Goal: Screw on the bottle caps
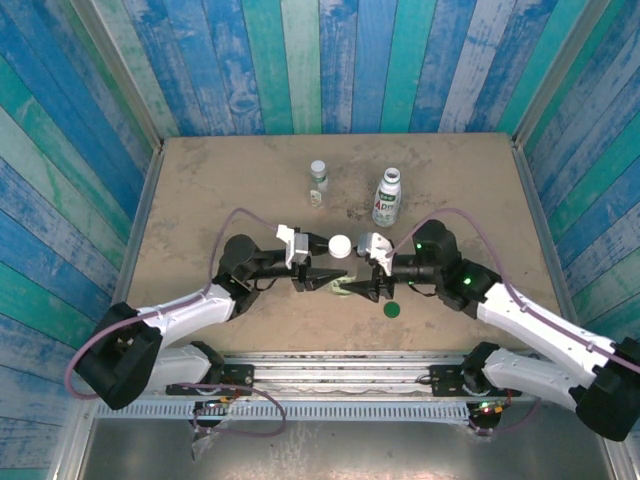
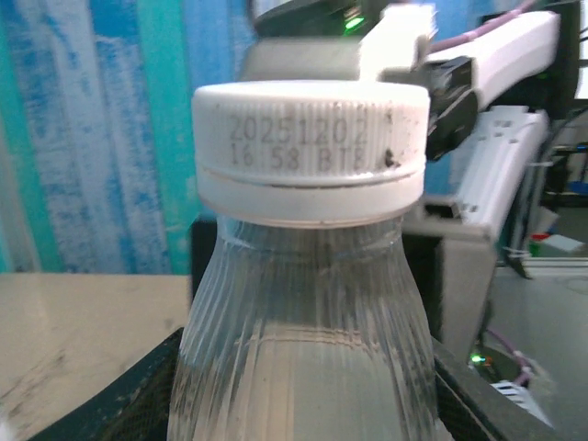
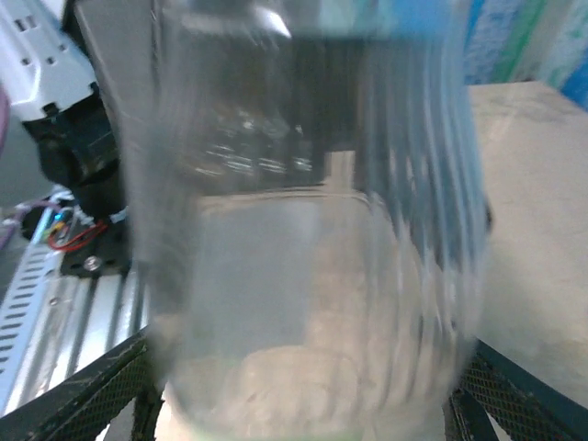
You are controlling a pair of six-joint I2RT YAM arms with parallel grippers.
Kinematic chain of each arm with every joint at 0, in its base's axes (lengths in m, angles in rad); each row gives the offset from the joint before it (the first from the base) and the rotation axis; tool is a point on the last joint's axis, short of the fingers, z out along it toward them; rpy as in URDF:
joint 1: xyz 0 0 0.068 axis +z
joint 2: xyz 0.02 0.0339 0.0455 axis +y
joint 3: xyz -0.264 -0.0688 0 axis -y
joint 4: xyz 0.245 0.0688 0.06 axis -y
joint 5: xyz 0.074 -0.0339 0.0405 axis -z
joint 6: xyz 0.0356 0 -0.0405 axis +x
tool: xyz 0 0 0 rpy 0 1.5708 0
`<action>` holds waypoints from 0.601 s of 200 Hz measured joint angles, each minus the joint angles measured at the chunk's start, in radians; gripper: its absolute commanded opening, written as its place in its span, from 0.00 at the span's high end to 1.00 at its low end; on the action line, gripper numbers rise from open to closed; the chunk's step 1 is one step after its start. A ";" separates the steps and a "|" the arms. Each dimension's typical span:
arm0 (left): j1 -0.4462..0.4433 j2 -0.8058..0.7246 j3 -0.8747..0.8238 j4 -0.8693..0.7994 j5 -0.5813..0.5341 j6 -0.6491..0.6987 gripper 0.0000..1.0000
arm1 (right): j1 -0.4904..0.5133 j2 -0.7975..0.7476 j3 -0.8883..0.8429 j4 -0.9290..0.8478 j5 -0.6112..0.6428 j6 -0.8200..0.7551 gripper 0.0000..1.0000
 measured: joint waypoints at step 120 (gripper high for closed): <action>-0.009 -0.080 0.079 -0.223 0.014 0.078 0.21 | -0.006 0.028 0.044 -0.113 -0.071 -0.080 0.58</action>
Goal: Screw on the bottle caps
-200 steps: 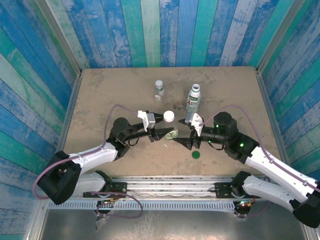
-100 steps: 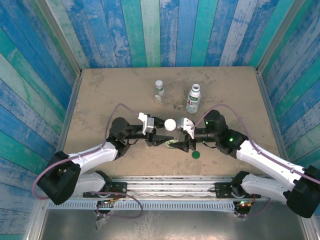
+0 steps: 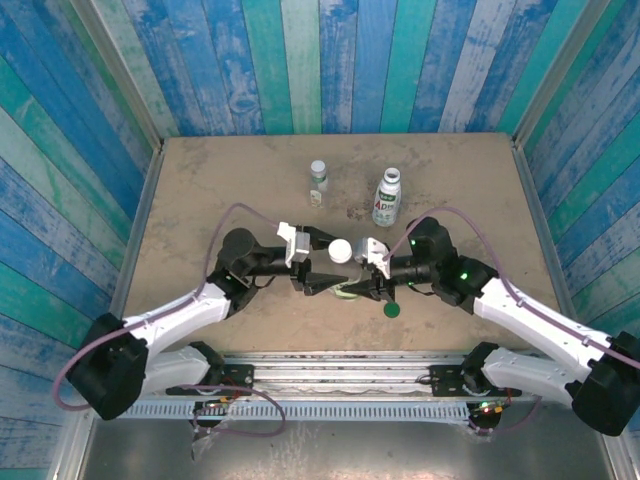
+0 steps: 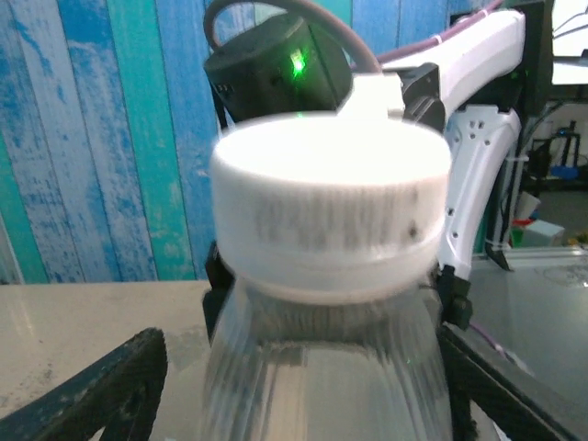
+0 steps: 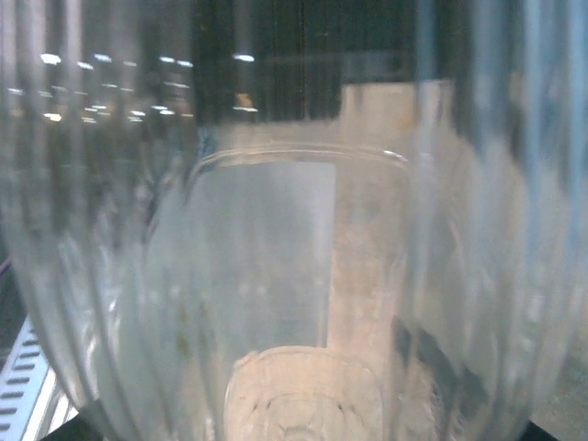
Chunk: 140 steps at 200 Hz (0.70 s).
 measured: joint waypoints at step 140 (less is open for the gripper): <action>-0.002 -0.079 0.132 -0.430 -0.054 0.130 0.54 | -0.004 0.089 0.069 -0.217 0.029 -0.096 0.57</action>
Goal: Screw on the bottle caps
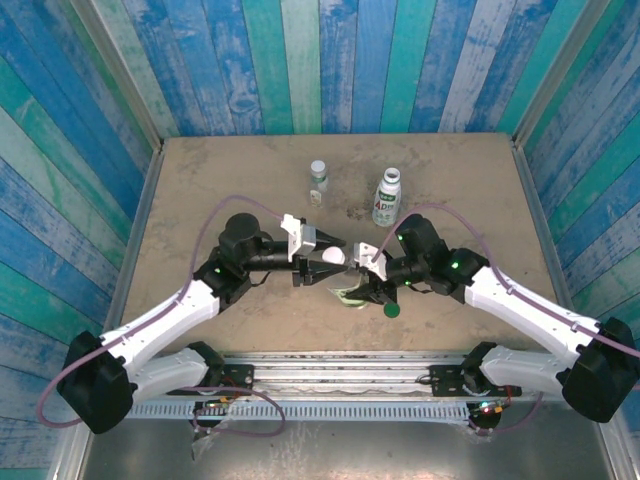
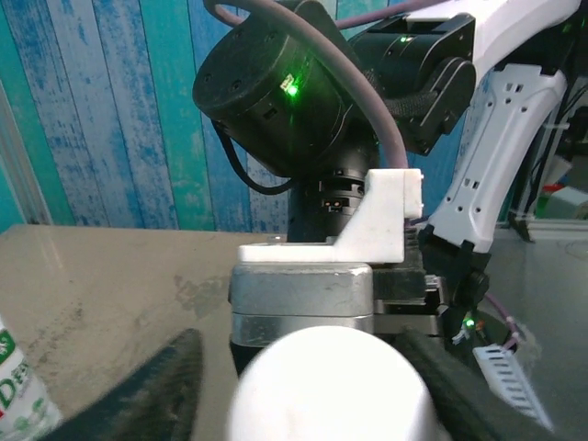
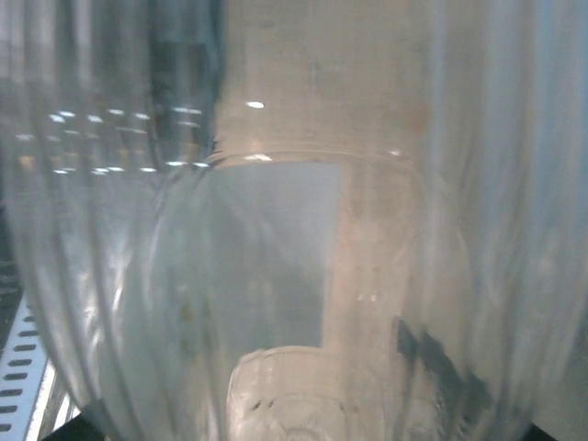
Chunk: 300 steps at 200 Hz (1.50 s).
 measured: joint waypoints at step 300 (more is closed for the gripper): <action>0.220 0.183 0.072 -0.222 -0.985 -0.065 0.60 | 0.041 -0.127 -0.108 0.352 0.284 0.120 0.05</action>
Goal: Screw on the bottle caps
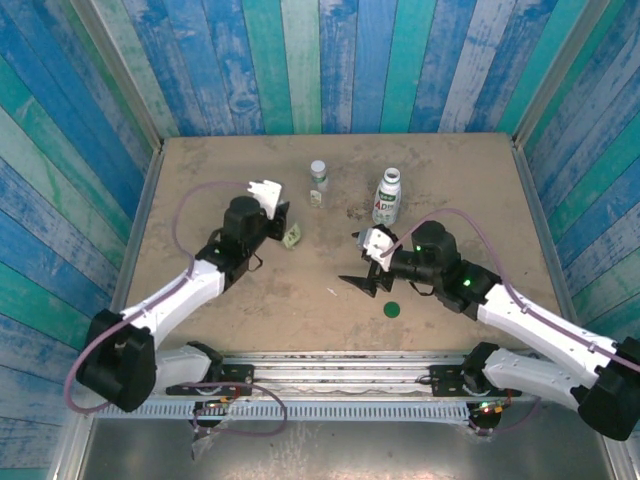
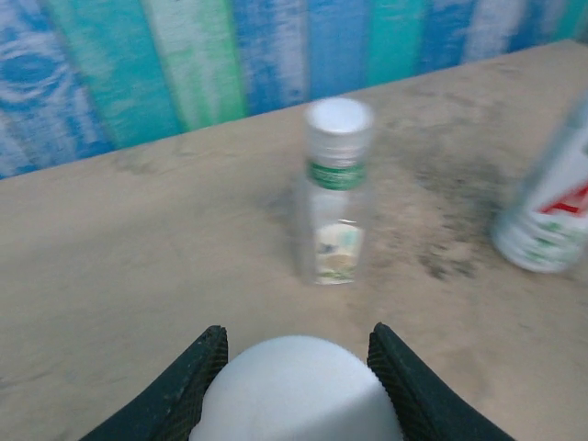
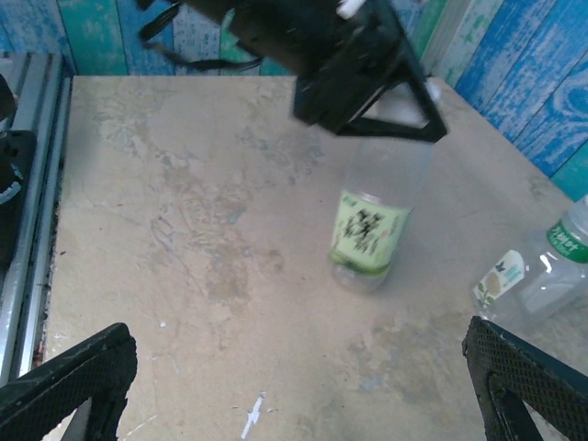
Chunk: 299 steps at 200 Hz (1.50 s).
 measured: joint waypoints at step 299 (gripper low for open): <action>0.269 0.653 0.751 -0.327 0.092 0.055 0.13 | 0.006 -0.168 0.026 -0.017 0.413 0.123 0.08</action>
